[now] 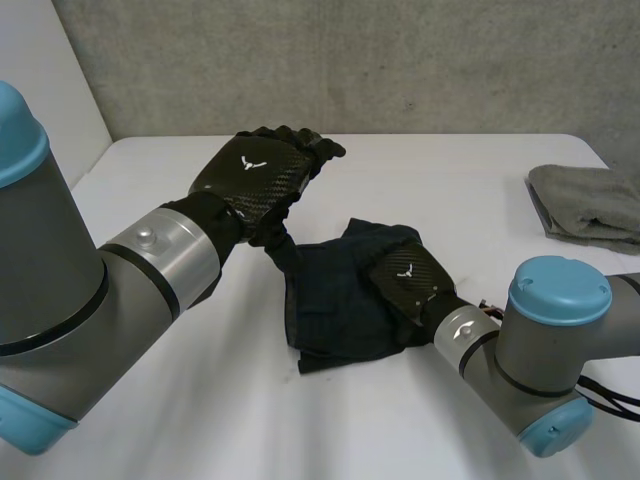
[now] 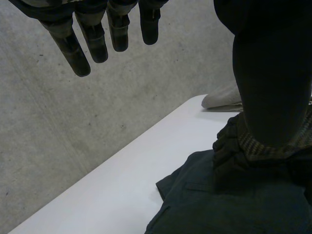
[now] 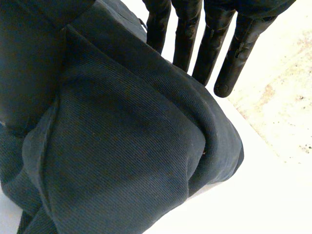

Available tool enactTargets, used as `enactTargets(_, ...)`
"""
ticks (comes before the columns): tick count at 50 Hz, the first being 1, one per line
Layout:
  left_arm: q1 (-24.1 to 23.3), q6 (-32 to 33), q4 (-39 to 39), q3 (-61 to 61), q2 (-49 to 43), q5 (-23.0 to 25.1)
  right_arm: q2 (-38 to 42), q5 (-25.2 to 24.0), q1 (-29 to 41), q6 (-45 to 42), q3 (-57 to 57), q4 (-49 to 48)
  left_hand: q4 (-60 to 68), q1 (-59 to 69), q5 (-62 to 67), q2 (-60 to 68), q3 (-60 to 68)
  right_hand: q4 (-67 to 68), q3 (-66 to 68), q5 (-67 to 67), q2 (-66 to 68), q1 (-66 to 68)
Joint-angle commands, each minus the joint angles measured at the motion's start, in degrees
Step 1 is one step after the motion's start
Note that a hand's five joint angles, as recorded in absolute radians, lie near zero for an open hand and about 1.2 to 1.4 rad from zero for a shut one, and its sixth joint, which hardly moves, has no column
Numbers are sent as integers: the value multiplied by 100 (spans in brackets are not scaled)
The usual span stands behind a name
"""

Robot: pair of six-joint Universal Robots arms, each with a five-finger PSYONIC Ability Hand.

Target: Fold the laundry.

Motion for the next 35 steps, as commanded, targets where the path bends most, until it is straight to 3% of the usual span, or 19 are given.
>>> enactTargets(1, 1, 0, 0, 0, 0, 0, 86, -17, -2, -19, -13, 6, -149, 87, -242, -78, -142, 547, 559, 1110, 570, 1045)
enactTargets(7, 1, 0, 0, 0, -8, 0, 148, -17, -2, -98, -48, 6, -149, 87, -242, -78, -142, 1353, 1365, 1917, 1377, 1852)
enactTargets(16, 1, 0, 0, 0, 0, 0, 139, -25, -19, -230, -100, 50, -149, 87, -242, -78, -142, 3657, 3669, 4221, 3681, 4156)
enactTargets(30, 10, 0, 0, 0, 0, 0, -282, -192, -142, -748, -390, 735, -149, 87, -242, -78, -142, 4500, 4512, 5064, 4524, 4999)
enactTargets(35, 10, 0, 0, 0, -8, 0, -335, -525, -738, -1406, -566, 989, -149, 87, -242, -78, -142, 4718, 4730, 5282, 4742, 5217)
